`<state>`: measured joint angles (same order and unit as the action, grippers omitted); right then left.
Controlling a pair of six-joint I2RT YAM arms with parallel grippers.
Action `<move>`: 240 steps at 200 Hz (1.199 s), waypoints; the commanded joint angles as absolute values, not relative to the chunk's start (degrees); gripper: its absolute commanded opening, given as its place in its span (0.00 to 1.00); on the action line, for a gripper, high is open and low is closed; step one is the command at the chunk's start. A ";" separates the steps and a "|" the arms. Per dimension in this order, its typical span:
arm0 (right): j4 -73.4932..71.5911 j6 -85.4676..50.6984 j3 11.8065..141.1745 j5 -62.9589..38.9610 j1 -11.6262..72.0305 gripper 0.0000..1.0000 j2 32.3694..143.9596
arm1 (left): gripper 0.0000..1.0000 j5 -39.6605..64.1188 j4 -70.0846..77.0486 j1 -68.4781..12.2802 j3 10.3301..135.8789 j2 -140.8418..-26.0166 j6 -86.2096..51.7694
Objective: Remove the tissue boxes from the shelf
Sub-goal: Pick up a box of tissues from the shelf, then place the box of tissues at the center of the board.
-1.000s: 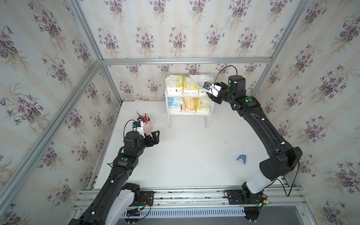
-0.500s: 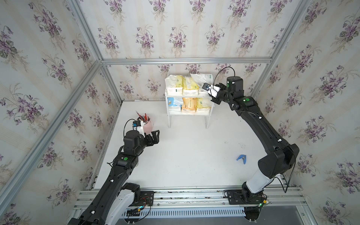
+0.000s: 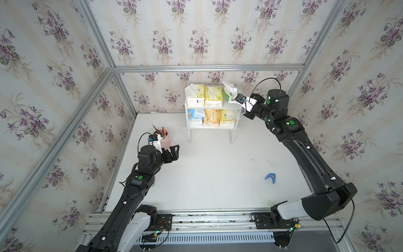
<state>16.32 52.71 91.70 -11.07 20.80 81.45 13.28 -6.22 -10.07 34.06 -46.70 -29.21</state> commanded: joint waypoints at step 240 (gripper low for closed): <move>-16.46 19.70 44.88 12.45 60.85 0.00 66.63 | 0.99 0.44 -26.83 -9.93 47.62 -49.09 -36.97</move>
<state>-10.55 26.48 44.97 5.50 57.82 61.12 10.07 -22.09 -10.00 47.88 -49.93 -37.85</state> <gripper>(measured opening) 0.061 0.989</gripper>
